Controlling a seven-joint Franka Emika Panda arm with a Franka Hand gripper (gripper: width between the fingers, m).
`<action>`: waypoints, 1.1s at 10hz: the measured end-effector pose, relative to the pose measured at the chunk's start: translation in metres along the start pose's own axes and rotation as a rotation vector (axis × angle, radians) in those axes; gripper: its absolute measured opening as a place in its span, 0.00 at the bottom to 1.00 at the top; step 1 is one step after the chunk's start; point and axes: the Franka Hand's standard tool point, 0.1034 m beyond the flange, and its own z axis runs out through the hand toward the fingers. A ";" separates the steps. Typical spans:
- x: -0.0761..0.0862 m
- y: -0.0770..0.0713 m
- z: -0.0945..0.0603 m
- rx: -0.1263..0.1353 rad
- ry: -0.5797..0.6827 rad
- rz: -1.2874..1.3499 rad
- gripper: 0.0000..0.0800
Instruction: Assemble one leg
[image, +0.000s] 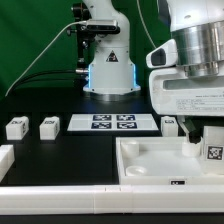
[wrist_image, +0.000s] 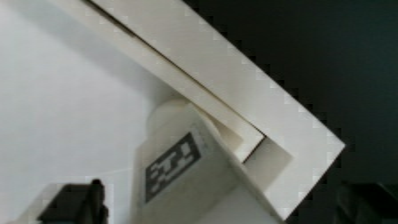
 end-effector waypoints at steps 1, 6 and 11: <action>0.000 0.000 0.000 -0.008 0.006 -0.149 0.81; 0.004 0.003 0.000 -0.025 0.011 -0.643 0.81; 0.004 0.004 0.000 -0.023 0.016 -0.640 0.81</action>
Offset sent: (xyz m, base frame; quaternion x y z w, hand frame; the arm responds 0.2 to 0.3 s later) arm 0.0006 -0.0011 -0.0009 -0.0053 0.0011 -0.2031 0.9791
